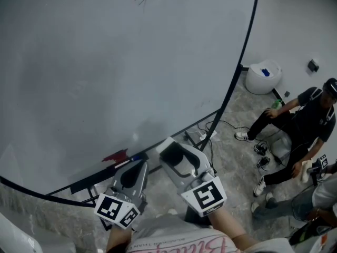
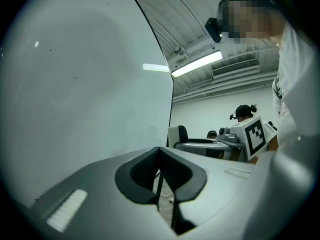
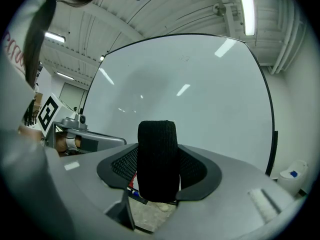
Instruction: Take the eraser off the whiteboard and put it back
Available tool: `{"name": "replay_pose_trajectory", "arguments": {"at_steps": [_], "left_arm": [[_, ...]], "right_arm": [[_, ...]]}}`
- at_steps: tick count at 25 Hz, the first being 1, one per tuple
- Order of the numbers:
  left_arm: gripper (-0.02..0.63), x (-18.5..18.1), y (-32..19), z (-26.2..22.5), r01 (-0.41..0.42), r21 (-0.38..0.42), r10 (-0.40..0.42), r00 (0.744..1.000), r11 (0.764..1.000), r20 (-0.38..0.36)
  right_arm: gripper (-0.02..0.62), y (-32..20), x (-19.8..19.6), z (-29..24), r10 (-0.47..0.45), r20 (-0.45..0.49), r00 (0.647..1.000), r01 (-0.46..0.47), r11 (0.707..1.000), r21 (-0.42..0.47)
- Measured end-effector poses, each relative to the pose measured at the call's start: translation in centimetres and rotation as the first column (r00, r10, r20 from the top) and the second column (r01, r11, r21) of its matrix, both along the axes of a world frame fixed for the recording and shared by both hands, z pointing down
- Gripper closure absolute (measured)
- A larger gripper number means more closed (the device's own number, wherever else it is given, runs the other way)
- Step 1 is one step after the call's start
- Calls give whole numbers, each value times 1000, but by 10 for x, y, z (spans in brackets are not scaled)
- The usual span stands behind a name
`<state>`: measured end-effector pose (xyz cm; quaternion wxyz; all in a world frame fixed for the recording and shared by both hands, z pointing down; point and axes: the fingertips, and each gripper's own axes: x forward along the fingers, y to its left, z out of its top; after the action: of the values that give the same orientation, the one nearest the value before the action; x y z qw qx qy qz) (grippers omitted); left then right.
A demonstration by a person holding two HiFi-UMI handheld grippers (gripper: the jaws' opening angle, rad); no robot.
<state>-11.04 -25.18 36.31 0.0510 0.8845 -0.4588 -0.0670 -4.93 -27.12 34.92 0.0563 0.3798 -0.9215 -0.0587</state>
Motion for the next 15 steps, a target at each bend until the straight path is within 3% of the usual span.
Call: {"name": "replay_pose_trajectory", "arguments": {"at_steps": [15], "left_arm": [[607, -4, 4, -2, 3, 19, -3, 1000, 1000, -6]], "right_arm": [[364, -5, -10, -11, 3, -10, 1000, -3, 1000, 27]]}}
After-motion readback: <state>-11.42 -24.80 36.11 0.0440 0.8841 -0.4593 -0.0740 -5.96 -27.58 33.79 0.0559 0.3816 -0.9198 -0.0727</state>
